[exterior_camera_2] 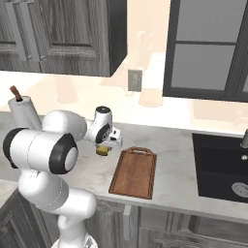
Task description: Pick up the sponge from the counter and clean the cutting board by briefly scrubbing or pressing down on the cutting board. Once finished, release the sponge.
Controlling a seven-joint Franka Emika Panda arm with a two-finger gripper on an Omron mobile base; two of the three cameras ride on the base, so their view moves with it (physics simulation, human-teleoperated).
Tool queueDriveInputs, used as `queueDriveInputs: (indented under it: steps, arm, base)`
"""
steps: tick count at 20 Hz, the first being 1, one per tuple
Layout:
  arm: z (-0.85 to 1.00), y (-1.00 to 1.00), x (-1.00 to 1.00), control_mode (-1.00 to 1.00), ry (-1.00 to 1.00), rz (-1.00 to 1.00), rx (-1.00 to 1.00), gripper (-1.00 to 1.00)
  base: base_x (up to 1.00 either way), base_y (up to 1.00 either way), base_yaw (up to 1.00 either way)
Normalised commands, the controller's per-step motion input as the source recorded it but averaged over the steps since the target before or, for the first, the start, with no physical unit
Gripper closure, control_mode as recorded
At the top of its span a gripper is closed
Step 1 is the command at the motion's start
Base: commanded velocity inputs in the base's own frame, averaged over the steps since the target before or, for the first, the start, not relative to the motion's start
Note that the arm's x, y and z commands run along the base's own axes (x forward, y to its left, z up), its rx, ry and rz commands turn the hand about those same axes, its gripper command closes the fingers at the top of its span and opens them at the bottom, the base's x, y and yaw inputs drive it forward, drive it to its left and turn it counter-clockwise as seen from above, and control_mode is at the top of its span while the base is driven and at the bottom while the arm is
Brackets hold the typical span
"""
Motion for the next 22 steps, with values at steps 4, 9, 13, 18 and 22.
queueDriveInputs:
  steps: [4, 9, 13, 18, 22]
  arm:
    - [0.21, -0.34, -0.2, -1.0, -0.05, 0.0, 0.05, 1.0]
    - [0.0, -0.58, -0.05, -1.0, 0.0, 0.0, 0.01, 1.0]
    - [0.0, -0.56, 0.0, -1.0, 0.0, 0.0, 0.0, 1.0]
    - [-0.04, -0.32, 0.0, -1.0, 0.01, 0.0, 0.0, 1.0]
    - [-0.15, -0.12, 0.0, -1.0, 0.0, 0.0, 0.0, 1.0]
  base:
    - [0.0, 0.0, 0.0]
    - [0.0, 0.0, 0.0]
    - [0.0, 0.0, 0.0]
    - [0.0, 0.0, 0.0]
    - [0.0, 0.0, 0.0]
